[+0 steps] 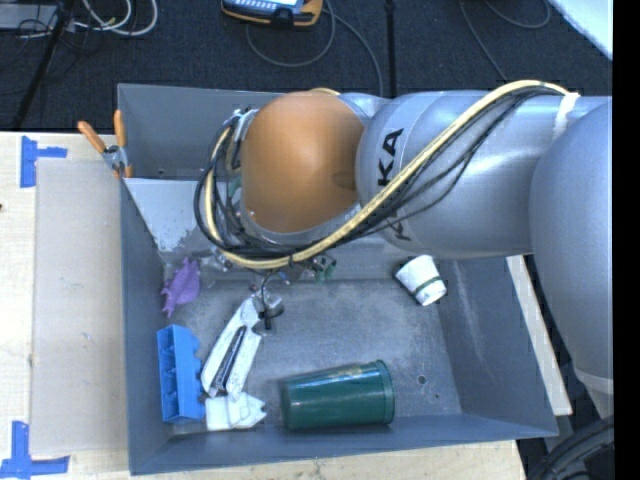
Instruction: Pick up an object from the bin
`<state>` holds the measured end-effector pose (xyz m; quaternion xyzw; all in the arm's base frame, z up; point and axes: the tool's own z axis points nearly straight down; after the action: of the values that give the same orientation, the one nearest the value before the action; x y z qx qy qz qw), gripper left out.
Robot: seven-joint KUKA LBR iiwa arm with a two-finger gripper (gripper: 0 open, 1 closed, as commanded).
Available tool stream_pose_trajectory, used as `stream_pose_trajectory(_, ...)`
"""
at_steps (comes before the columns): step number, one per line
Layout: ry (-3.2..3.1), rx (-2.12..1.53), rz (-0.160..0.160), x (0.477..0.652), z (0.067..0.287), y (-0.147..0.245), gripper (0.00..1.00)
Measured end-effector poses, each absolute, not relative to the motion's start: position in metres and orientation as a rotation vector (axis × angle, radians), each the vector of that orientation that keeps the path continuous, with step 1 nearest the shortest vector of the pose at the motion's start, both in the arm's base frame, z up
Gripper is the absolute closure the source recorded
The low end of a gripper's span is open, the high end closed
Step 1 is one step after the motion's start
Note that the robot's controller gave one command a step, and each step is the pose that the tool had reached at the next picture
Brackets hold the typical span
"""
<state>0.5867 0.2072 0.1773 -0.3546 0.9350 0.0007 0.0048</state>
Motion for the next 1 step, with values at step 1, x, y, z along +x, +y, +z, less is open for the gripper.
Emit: stream_pose_trajectory(1,3.035,-0.825,0.001,0.5798,0.1507,0.1991,0.0)
